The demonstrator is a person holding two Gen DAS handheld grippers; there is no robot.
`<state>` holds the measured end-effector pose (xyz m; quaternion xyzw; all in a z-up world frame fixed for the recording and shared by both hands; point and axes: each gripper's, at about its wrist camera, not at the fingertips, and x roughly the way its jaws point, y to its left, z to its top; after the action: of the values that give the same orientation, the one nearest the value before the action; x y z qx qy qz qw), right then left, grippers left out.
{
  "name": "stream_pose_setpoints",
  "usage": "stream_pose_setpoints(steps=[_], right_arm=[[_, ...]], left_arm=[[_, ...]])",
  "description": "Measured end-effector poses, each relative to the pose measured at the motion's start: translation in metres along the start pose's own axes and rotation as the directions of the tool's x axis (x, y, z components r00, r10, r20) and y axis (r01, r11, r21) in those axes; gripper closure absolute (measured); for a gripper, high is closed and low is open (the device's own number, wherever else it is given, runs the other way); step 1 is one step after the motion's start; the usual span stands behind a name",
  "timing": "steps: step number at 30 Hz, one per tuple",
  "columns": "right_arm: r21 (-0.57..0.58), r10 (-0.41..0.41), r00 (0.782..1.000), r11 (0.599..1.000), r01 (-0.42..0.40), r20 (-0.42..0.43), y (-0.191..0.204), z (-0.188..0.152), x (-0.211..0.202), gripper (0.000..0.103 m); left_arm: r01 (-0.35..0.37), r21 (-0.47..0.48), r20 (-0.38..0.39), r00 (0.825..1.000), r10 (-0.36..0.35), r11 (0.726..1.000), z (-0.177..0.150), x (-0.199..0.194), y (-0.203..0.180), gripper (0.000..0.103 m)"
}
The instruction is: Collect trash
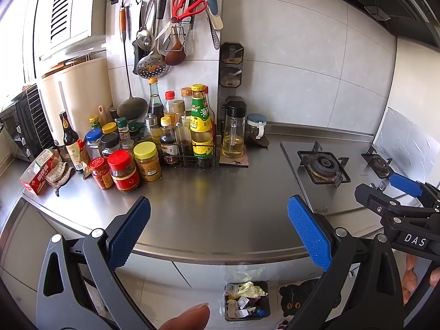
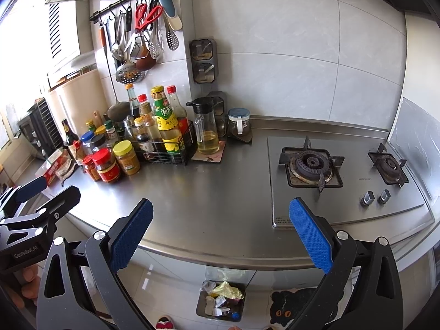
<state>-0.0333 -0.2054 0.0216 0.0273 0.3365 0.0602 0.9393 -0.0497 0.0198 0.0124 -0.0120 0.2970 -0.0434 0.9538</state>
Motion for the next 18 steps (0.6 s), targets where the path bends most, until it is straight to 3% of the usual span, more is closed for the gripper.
stream_pose_setpoints(steps=[18], right_arm=[[0.001,-0.002,1.0,1.0,0.002,-0.001,-0.0008,-0.0013,-0.0013,0.003]], left_arm=[[-0.025,0.015,-0.009,1.0,0.026,1.0,-0.0008,-0.0016,-0.0015,0.008]])
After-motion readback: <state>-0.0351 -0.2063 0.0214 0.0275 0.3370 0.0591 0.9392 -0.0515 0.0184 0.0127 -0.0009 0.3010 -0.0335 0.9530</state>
